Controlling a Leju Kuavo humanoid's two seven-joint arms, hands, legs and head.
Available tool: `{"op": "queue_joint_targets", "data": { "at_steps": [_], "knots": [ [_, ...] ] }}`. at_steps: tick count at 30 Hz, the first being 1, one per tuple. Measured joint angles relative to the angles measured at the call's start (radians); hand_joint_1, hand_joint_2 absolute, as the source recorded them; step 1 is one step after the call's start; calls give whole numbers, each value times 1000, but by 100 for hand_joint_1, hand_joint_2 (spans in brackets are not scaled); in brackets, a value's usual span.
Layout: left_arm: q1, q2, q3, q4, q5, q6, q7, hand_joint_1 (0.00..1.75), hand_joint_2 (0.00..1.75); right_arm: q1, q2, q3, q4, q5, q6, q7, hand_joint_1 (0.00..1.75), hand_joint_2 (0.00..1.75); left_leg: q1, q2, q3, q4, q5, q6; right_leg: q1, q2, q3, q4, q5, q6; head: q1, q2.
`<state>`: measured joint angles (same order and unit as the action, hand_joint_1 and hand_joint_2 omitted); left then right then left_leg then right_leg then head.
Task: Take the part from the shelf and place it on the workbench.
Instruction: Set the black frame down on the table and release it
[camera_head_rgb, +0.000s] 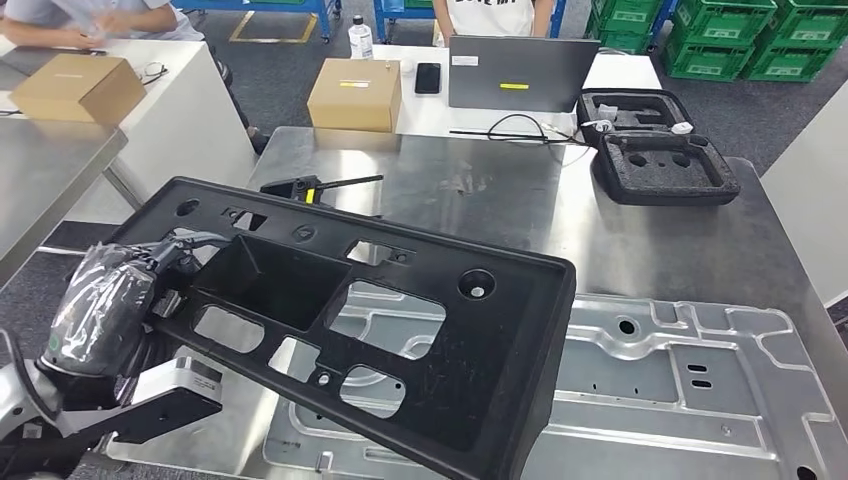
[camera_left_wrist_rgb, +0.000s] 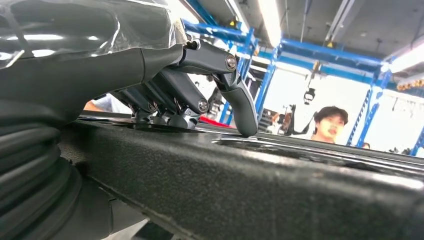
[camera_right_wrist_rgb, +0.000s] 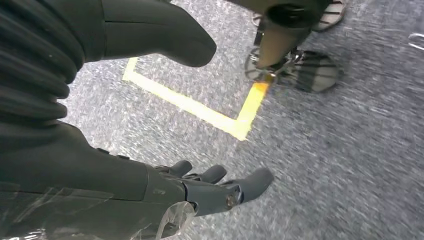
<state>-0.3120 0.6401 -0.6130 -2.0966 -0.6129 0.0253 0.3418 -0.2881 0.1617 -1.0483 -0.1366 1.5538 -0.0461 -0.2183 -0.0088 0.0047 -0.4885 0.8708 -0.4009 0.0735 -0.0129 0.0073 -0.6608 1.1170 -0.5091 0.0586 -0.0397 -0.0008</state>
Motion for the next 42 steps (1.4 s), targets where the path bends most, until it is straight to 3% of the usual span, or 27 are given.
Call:
{"op": "queue_joint_targets", "data": {
  "at_steps": [1, 2, 3, 5, 7, 8, 11, 13, 16, 17, 18, 19, 22, 23, 27, 29, 31, 32, 33, 34, 37, 38, 39, 42],
  "knots": [
    [0, 0, -3, 0, 4, -6, 0, 175, 175, 1, 0, 0, 0, 2, 1, 0, 0, 175, -1, 0, -8, 1, 6, 0, 0, 0, -23, 69, -35, 2, 1, 0],
    [0, 0, -5, 0, 8, -11, -1, 175, 175, 1, 0, 0, 0, 3, 1, 0, 0, 175, -1, 0, -17, 3, 11, 0, 0, 0, -32, 111, -52, 3, 1, 0],
    [0, 0, -8, 0, 12, -15, -2, 175, 175, 1, -1, 0, 0, 4, 1, 0, 0, 175, -2, 0, -25, 7, 16, -2, 0, 0, -18, 109, -48, 4, 1, 0],
    [-1, 0, -12, 0, 18, -19, -3, 175, 175, 1, -3, 0, 0, 6, 1, 0, 0, 175, -1, 0, -40, 20, 20, -5, -1, 0, 69, -14, 1, 3, 1, 0],
    [-3, 0, -16, 0, 22, -21, -3, 175, 175, -1, -6, 0, 0, 7, 1, 0, 0, 175, -5, 0, -53, 37, 20, -11, 1, 1, 153, -151, 39, -7, 1, 0],
    [-5, 1, -17, 0, 25, -22, -5, 175, 175, -1, -6, 0, 0, 8, 1, 0, 0, 175, -6, 0, -59, 43, 21, -15, 3, 2, 169, -183, 45, -15, 1, 0],
    [-10, 1, -23, 0, 48, -34, -24, 175, 175, -2, -7, 0, 0, 14, 2, 1, 0, 175, -5, 1, -67, 49, 28, -30, 4, 0, 164, -192, 57, -37, 1, 0],
    [-14, 3, -26, 0, 70, -50, -39, 175, 175, -3, -6, 0, 0, 16, 4, 2, 0, 175, -1, 0, -88, 93, -6, -42, -2, -3, 156, -194, 68, -50, 0, 0],
    [-19, 6, -31, 3, 97, -72, -53, 175, 175, -5, -5, 0, 0, 17, 7, 4, 0, 175, 12, -1, -169, 302, -124, -66, -4, -4, 137, -194, 83, -56, -1, 0],
    [-20, 6, -35, 4, 103, -77, -58, 175, 175, -5, -4, 0, 0, 17, 8, 5, 0, 175, 16, -1, -185, 352, -145, -71, -5, -4, 131, -194, 88, -55, -1, 0],
    [-21, 6, -39, 7, 107, -82, -63, 175, 175, -5, -4, 0, 0, 17, 9, 5, 0, 175, 19, -1, -181, 364, -146, -73, -6, -4, 125, -194, 92, -53, -1, 0],
    [-25, 6, -44, 9, 110, -86, -69, 175, 175, -5, -4, 0, 0, 17, 9, 6, 0, 175, 21, -1, -154, 327, -130, -74, -7, -4, 121, -194, 97, -51, -1, 0],
    [-43, 6, -58, 16, 98, -92, -86, 175, 175, -10, -4, 0, 0, 17, 9, 7, 0, 175, 20, 2, -8, 89, -58, -68, -9, -4, 114, -194, 109, -37, -1, 0],
    [-49, 6, -63, 18, 87, -92, -89, 175, 175, -13, -4, 0, 0, 18, 9, 8, 0, 175, 17, 2, 18, 42, -49, -63, -8, -3, 113, -195, 112, -31, -1, 0],
    [-58, 3, -87, 26, 9, -87, -83, 175, 175, -16, -3, 1, 0, 17, 9, 9, 0, 175, 11, 0, 18, 19, -29, -34, -11, -3, 104, -190, 116, -7, 0, 0],
    [-62, -6, -102, 38, -29, -71, -70, 175, 175, -17, -1, 1, 0, 17, 9, 11, 0, 175, 13, 1, 8, 15, -14, -18, -11, -3, 66, -107, 58, -3, 1, 0],
    [-65, -19, -116, 57, -45, -52, -58, 175, 175, -16, 1, 1, 0, 17, 9, 13, 0, 175, 9, 2, -7, 16, -3, -9, -9, -3, 2, 45, -28, -1, 2, 0],
    [-65, -28, -124, 69, -48, -42, -53, 175, 175, -16, 2, 1, 0, 17, 9, 14, 0, 175, 7, 2, -15, 17, 2, -8, -8, -3, -21, 104, -53, -1, 2, 0],
    [-65, -36, -131, 82, -51, -31, -48, 175, 175, -16, 2, 1, 0, 17, 9, 15, 0, 175, 5, 2, -20, 17, 6, -7, -7, -3, -24, 125, -57, -1, 2, 0],
    [-65, -45, -137, 95, -56, -19, -39, 175, 175, -16, 3, 1, 0, 17, 9, 17, 0, 175, 4, 2, -24, 18, 9, -8, -7, -3, -6, 104, -42, -3, 2, 0],
    [-77, -74, -150, 143, -85, 20, 7, 175, 175, -19, 5, 2, 0, 18, 9, 22, 0, 175, 1, 1, -30, 23, 15, -15, -4, -2, 127, -119, 42, -14, 2, 0],
    [-86, -85, -154, 163, -96, 29, 22, 175, 175, -21, 7, 2, 0, 18, 9, 25, 0, 175, -1, 1, -32, 26, 16, -20, -3, -2, 156, -174, 58, -19, 2, 0],
    [-95, -97, -157, 184, -103, 33, 34, 175, 175, -23, 9, 3, 0, 18, 9, 27, 0, 175, -2, 2, -34, 28, 17, -24, -1, -1, 168, -199, 64, -24, 1, 0],
    [-123, -134, -169, 253, -108, 45, 54, 175, 175, -31, 18, 6, 0, 18, 10, 36, 0, 175, 1, 2, -44, 38, 16, -41, 0, -2, 163, -208, 77, -40, -1, 0]
  ]
}}
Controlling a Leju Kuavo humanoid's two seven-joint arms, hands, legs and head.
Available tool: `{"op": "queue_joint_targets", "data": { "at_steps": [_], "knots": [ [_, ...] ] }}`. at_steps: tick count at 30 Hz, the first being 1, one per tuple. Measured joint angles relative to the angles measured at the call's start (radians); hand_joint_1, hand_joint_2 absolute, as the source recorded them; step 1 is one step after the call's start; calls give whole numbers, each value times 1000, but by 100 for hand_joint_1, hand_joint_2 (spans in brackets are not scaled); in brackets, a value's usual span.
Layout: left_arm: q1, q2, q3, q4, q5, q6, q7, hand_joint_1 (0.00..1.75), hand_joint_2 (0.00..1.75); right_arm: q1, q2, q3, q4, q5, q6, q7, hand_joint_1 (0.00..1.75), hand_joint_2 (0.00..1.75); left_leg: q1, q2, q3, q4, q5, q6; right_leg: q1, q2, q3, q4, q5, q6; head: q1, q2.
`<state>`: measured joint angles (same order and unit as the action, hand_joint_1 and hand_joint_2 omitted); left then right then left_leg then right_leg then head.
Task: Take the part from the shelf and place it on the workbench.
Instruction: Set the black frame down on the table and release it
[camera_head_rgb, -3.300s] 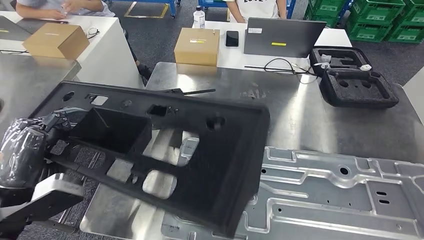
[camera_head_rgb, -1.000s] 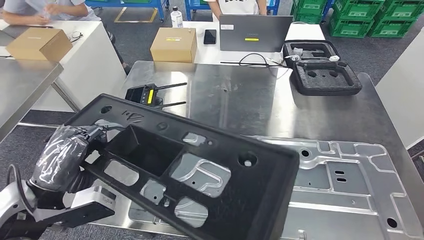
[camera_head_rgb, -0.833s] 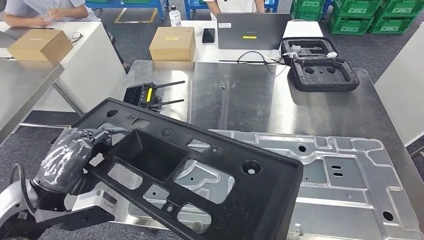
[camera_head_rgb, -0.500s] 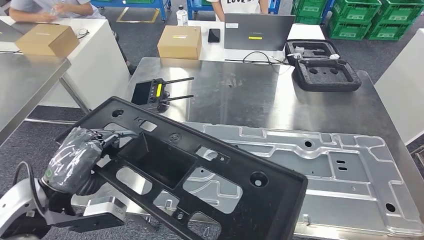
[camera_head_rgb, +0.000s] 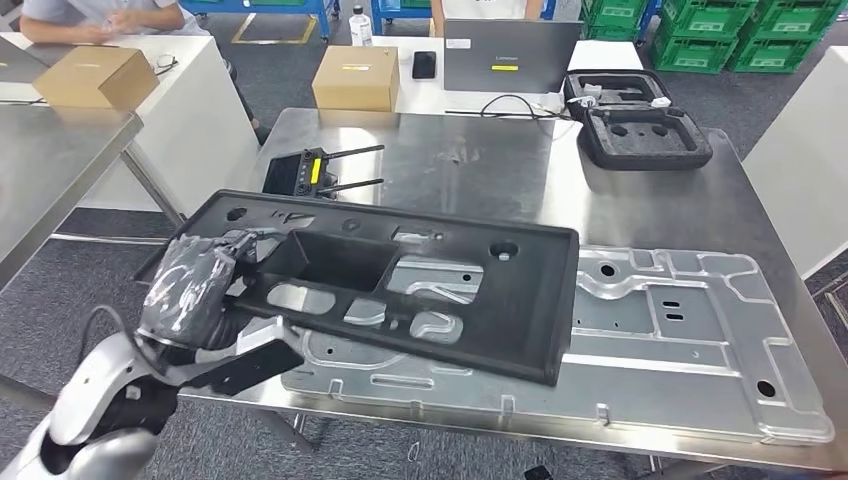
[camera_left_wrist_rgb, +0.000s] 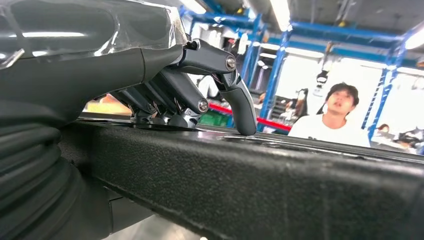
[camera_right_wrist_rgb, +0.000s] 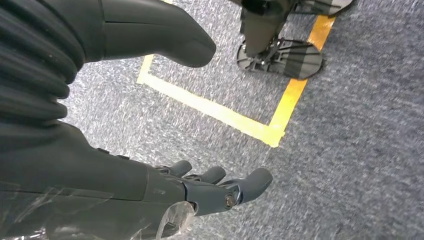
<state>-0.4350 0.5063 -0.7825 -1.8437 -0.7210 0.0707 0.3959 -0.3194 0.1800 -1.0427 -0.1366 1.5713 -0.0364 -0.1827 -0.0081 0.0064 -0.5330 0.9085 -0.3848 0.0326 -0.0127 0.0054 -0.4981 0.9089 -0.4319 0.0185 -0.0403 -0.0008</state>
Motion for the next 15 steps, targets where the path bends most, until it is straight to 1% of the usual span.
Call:
{"op": "queue_joint_targets", "data": {
  "at_steps": [1, 2, 4, 5, 6, 7, 8, 9, 10, 11, 12, 13, 14, 15],
  "knots": [
    [-11, -12, -4, 26, 2, 6, 4, 175, 175, -3, 3, 2, 0, 0, 1, 3, 0, 175, 3, 0, -12, 25, -17, -7, -2, 0, -3, -1, 5, -6, 0, 0],
    [-21, -24, -8, 53, 5, 12, 7, 175, 175, -5, 6, 4, 0, 0, 1, 6, 0, 175, 6, -1, -34, 72, -46, -14, -4, -1, -7, -2, 11, -10, 0, 0],
    [-39, -48, -16, 108, 9, 24, 15, 175, 175, -9, 11, 10, 0, 0, 2, 10, 0, 175, 12, -1, -99, 221, -122, -28, -4, -1, -20, -2, 19, -14, -1, 0],
    [-47, -61, -22, 137, 10, 28, 18, 175, 175, -10, 14, 13, 0, 0, 2, 12, 0, 175, 15, -1, -128, 287, -148, -32, -4, -1, -26, -2, 23, -13, -1, 0],
    [-55, -76, -28, 167, 10, 30, 20, 175, 175, -10, 17, 15, 0, 0, 3, 15, 0, 175, 17, -1, -141, 320, -156, -33, -4, -1, -31, -2, 26, -12, -1, 0],
    [-63, -90, -34, 195, 11, 31, 20, 175, 175, -11, 19, 16, 0, 0, 4, 18, 0, 175, 19, -1, -132, 308, -144, -33, -4, -1, -35, -1, 29, -10, -1, 0],
    [-74, -103, -40, 223, 12, 31, 21, 175, 175, -12, 23, 18, 0, 0, 5, 20, 0, 175, 19, -1, -101, 253, -115, -30, -4, 0, -37, -1, 31, -7, -1, 0],
    [-86, -116, -46, 248, 14, 31, 21, 175, 175, -14, 26, 21, 0, 0, 6, 23, 0, 175, 19, 0, -55, 170, -79, -25, -4, 0, -38, -1, 33, -5, -1, 0],
    [-100, -130, -52, 274, 16, 32, 22, 175, 175, -17, 30, 24, 0, 0, 8, 25, 0, 175, 16, 0, -12, 88, -52, -19, -3, -1, -39, -1, 35, -1, -1, 0],
    [-115, -145, -58, 301, 18, 33, 22, 175, 175, -20, 33, 27, 0, 0, 9, 26, 0, 175, 13, 0, 18, 28, -34, -12, -1, -1, -42, -1, 38, 3, -1, 0],
    [-130, -162, -64, 330, 19, 36, 22, 175, 175, -23, 36, 30, 0, 0, 10, 28, 0, 175, 9, 0, 31, -4, -27, -6, 0, -1, -45, 0, 40, 8, -1, 0],
    [-142, -178, -69, 359, 19, 38, 21, 175, 175, -26, 38, 34, 0, 0, 11, 30, 0, 175, 5, 0, 31, -12, -28, -1, 0, -1, -47, -1, 43, 13, -1, 0],
    [-152, -193, -75, 387, 19, 41, 20, 175, 175, -29, 40, 37, 0, 0, 12, 32, 0, 175, 5, 0, 29, -12, -24, 5, -1, -1, -49, -2, 46, 19, -1, 0],
    [-162, -208, -80, 413, 19, 44, 19, 175, 175, -31, 42, 40, 0, 0, 13, 34, 0, 175, 4, 0, 27, -13, -21, 6, -1, -1, -51, -2, 46, 21, 0, 0]
  ]
}}
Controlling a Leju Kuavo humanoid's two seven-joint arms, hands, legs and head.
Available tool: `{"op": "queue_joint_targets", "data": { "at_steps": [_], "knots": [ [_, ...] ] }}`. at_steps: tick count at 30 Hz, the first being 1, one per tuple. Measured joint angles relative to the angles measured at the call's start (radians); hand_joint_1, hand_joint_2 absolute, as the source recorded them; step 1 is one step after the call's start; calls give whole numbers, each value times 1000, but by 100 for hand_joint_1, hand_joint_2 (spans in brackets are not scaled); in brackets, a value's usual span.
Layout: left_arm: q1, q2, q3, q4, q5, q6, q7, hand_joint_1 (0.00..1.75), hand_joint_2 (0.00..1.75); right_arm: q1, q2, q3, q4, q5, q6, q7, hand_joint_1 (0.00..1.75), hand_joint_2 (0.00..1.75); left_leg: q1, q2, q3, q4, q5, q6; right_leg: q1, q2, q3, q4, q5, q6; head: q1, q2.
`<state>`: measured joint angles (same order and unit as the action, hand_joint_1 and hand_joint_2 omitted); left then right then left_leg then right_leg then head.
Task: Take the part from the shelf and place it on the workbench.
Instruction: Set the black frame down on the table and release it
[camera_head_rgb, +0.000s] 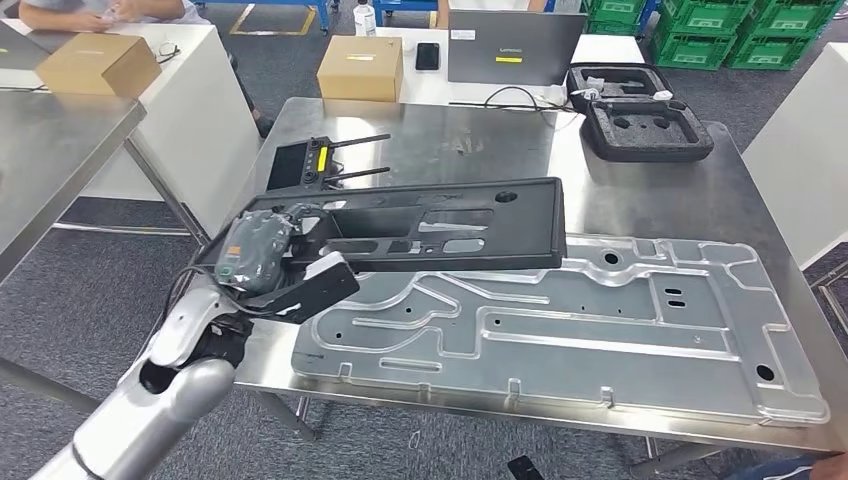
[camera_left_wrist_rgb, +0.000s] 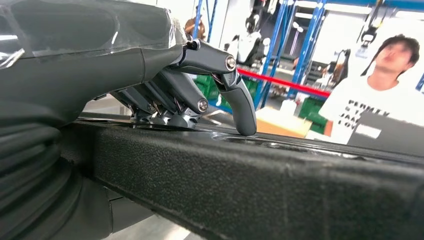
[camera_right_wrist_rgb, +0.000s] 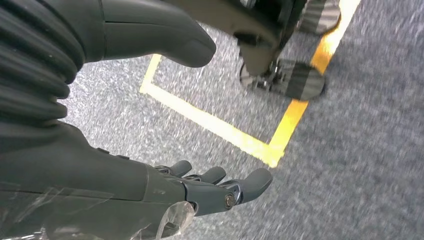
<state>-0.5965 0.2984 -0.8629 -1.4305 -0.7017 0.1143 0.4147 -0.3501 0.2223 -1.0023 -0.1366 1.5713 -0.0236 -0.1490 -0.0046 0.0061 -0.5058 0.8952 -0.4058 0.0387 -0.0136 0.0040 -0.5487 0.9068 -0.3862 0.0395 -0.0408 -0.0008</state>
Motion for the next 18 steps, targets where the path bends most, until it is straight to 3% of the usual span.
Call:
{"op": "queue_joint_targets", "data": {
  "at_steps": [4, 8, 12, 16, 18],
  "knots": [
    [-42, -68, -24, 107, 7, 5, -6, 175, 175, -3, 9, 13, 0, 0, 2, 7, 0, 175, -2, -5, -3, -3, 7, -1, 1, -3, -3, -3, 2, -38, 2, 0],
    [-74, -132, -45, 205, 55, 16, -47, 0, 175, -6, 17, 25, 0, 0, 3, 7, 0, 0, -6, -5, -10, 1, 9, 4, -2, -3, -5, -9, 13, -20, 3, 0],
    [-107, -190, -60, 281, 107, 41, -89, 0, 175, -9, 23, 33, 0, 0, 3, 6, 0, 0, -6, -4, -16, 4, 8, 5, -2, -4, -9, -9, 15, -4, 3, 0],
    [-131, -239, -75, 336, 165, 37, -110, 0, 0, -10, 27, 36, 0, -1, 1, 2, 0, 0, -5, -4, -16, 4, 8, 5, -2, -4, -10, -9, 14, 1, 3, 0],
    [-136, -259, -84, 355, 196, 21, -121, 0, 0, -11, 29, 39, 0, -2, 0, -2, 0, 0, -2, -3, -17, 4, 8, 5, 0, -3, -11, -9, 14, 0, 3, 0]
  ]
}}
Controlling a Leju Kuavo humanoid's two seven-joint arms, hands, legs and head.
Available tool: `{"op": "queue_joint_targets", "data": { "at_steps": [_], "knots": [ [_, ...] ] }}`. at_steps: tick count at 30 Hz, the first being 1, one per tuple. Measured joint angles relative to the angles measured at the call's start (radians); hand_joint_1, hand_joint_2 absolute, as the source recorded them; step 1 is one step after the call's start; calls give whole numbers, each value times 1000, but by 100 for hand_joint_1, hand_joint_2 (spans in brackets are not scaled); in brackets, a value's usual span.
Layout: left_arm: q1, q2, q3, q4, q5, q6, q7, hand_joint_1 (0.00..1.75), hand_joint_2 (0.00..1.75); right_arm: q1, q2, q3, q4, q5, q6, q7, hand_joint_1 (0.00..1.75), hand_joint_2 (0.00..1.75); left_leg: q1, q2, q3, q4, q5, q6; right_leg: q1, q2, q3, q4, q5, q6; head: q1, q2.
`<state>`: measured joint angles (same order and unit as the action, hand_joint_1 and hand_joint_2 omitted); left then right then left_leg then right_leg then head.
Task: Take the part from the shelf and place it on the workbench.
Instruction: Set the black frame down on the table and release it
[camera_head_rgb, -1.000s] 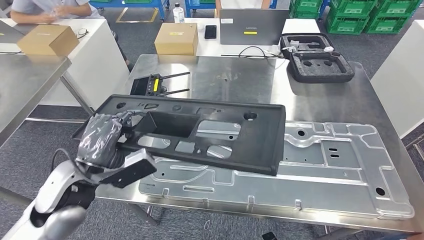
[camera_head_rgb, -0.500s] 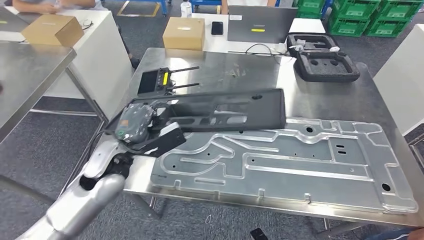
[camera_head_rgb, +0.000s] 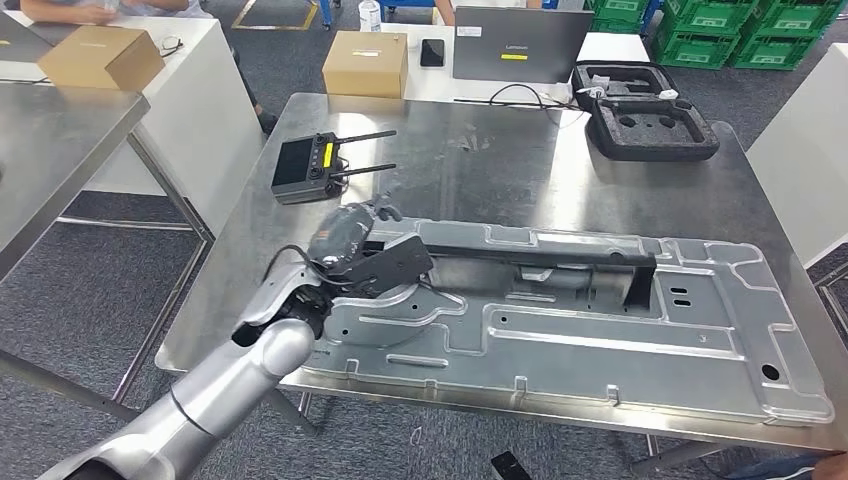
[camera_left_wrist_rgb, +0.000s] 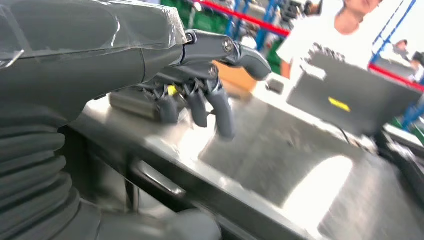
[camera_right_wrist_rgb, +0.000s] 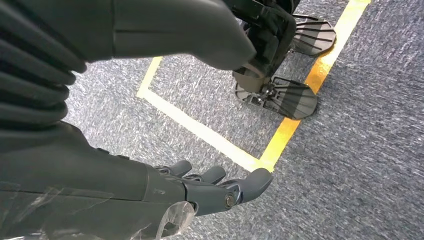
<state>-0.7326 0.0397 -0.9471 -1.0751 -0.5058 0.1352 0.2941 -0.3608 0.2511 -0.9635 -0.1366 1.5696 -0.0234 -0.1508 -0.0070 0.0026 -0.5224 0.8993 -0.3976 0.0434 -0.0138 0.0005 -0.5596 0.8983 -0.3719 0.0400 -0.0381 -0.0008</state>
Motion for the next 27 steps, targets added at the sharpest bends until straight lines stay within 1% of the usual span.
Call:
{"op": "queue_joint_targets", "data": {
  "at_steps": [4, 8, 9, 10, 11, 12, 13, 14, 16, 17, 18, 19, 20, 21, 22, 23, 24, 25, 26, 27],
  "knots": [
    [-2, -15, -17, 14, 42, -7, -5, 0, 0, 0, 0, 2, 0, -4, -4, -7, 0, 0, 4, 0, 0, 0, 0, -1, 4, 0, -1, 2, 0, 0, 0, 0],
    [2, -8, -27, 17, 50, 27, 23, 0, 0, 2, 0, 2, 0, -9, -11, -15, 0, 0, 6, 0, -3, 0, 0, -3, 4, 0, -3, 3, 0, -1, 0, 0],
    [3, -1, -29, 15, 51, 36, 31, 0, 0, 2, 0, 2, 0, -9, -13, -17, 0, 0, 5, 0, -3, 0, 1, 1, 2, -1, -2, 2, 2, 1, 0, 0],
    [5, 10, -29, 11, 52, 46, 39, 0, 0, 2, 0, 2, 0, -11, -14, -20, 0, 0, 4, 0, -2, -4, 5, 6, 2, -2, -1, -1, 6, 4, 0, 0],
    [7, 24, -27, 4, 52, 59, 49, 0, 0, 4, -1, 2, 0, -12, -16, -22, 0, 0, 7, 1, 3, -15, 14, 11, 0, -2, 0, -4, 7, 7, 0, 0],
    [9, 40, -23, -6, 52, 72, 59, 0, 0, 6, -2, 2, 0, -13, -17, -24, 0, 0, 11, 1, 10, -29, 24, 16, 1, -2, -2, 3, -1, 10, 0, 0],
    [11, 58, -16, -19, 53, 86, 70, 0, 0, 9, -4, 2, -1, -15, -18, -25, 0, 0, 16, 1, 16, -43, 34, 19, 2, -1, -13, 29, -22, 13, 0, 0],
    [14, 77, -6, -35, 54, 98, 80, 0, 0, 12, -8, 2, -1, -16, -18, -27, 0, 0, 21, 2, 20, -52, 42, 19, 0, -1, -35, 80, -57, 15, 0, 0],
    [28, 121, 13, -70, 50, 118, 99, 0, 0, 20, -14, 2, -1, -18, -18, -27, 0, 0, 25, 2, 18, -55, 47, 18, -7, 0, -97, 230, -132, 24, 1, 0],
    [39, 145, 22, -89, 38, 128, 108, 0, 0, 24, -18, 2, -1, -18, -19, -27, 0, 0, 28, 1, 16, -54, 48, 15, -14, 0, -119, 285, -151, 30, 2, 0],
    [50, 168, 31, -108, 19, 140, 118, 0, 0, 27, -21, 2, -1, -18, -19, -27, 0, 0, 33, 1, 13, -52, 48, 9, -20, -1, -125, 306, -152, 38, 1, 0],
    [60, 190, 41, -128, -4, 154, 128, 0, 0, 30, -25, 2, -1, -18, -19, -27, 0, 0, 41, 0, 9, -46, 48, 1, -28, -1, -110, 283, -134, 47, 1, 0],
    [68, 211, 52, -149, -26, 167, 136, 0, 0, 33, -27, 2, -1, -18, -20, -27, 0, 0, 50, -3, 3, -36, 44, -11, -37, -1, -77, 224, -104, 59, 1, 0],
    [76, 233, 64, -171, -42, 178, 145, 0, 0, 35, -29, 2, -1, -18, -21, -27, 0, 0, 55, -5, -7, -20, 38, -27, -48, 1, -40, 156, -80, 74, 2, 0],
    [86, 258, 77, -196, -53, 188, 155, 0, 0, 37, -31, 2, 0, -18, -21, -26, 0, 0, 60, -6, -16, -3, 30, -42, -54, 7, -13, 102, -62, 78, 4, 0],
    [100, 282, 93, -222, -58, 195, 165, 0, 0, 38, -32, 1, 0, -18, -21, -24, 0, 0, 61, -6, -24, 10, 26, -56, -57, 13, 2, 71, -55, 75, 3, 0],
    [113, 305, 109, -244, -60, 202, 175, 0, 0, 40, -33, 1, 0, -18, -21, -21, 0, 0, 62, -6, -29, 15, 26, -65, -56, 19, 2, 64, -56, 65, 1, 0],
    [127, 327, 126, -262, -60, 209, 185, 0, 0, 41, -35, 1, 0, -18, -21, -18, 0, 0, 66, -5, -29, 11, 31, -72, -51, 22, -3, 68, -54, 47, -2, 0],
    [142, 346, 142, -279, -60, 216, 192, 0, 0, 43, -38, 1, 0, -18, -21, -15, 0, 0, 70, -4, -28, 6, 37, -77, -48, 20, -5, 67, -49, 34, -4, 0],
    [159, 367, 157, -295, -60, 223, 198, 0, 0, 44, -41, 0, 0, -18, -21, -12, 0, 0, 74, -4, -30, 10, 31, -78, -45, 19, -6, 63, -43, 22, -6, 0]
  ]
}}
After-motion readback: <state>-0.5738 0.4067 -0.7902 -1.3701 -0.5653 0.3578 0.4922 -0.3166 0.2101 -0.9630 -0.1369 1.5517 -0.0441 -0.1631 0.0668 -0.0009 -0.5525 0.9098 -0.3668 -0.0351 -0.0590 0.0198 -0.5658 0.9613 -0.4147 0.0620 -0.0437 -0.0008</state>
